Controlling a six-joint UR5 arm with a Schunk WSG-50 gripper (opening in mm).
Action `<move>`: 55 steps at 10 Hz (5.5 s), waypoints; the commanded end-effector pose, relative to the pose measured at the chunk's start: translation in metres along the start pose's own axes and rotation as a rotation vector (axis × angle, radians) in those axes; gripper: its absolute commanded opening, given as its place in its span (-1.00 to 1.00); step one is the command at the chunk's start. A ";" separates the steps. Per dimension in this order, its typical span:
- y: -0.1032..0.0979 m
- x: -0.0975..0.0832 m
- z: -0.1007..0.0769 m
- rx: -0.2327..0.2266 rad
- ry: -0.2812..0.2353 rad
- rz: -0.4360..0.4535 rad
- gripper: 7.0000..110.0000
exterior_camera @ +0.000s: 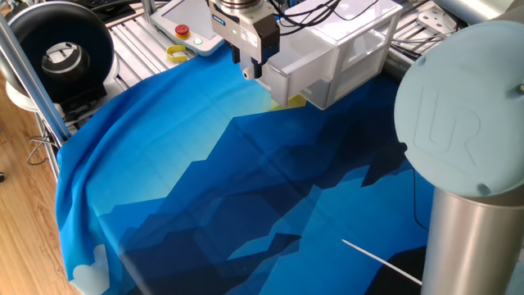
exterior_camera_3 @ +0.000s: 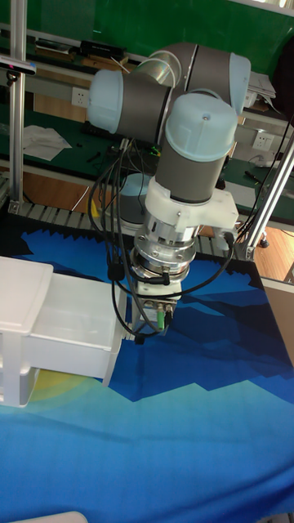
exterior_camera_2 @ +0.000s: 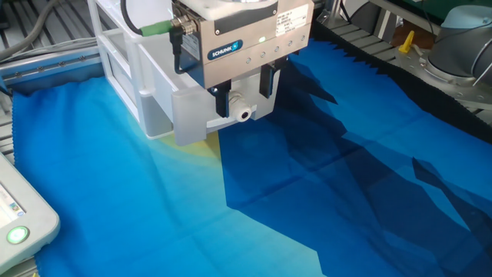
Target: Grasp the handle and close the drawer
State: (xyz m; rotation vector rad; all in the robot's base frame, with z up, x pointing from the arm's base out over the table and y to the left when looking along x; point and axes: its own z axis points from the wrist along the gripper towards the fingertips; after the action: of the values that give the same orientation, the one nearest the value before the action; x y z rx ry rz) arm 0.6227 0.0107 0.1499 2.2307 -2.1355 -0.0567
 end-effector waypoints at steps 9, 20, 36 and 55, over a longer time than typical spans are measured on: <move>0.007 0.015 0.007 -0.002 0.031 0.008 -0.28; 0.013 0.003 0.011 -0.019 -0.007 -0.009 0.15; 0.008 0.018 0.021 0.039 0.011 0.100 -0.71; 0.018 0.076 0.017 0.044 0.031 -0.006 -1.00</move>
State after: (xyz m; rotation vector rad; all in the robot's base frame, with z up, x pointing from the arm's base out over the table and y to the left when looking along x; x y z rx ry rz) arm 0.6091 -0.0584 0.1335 2.2196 -2.1419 0.0310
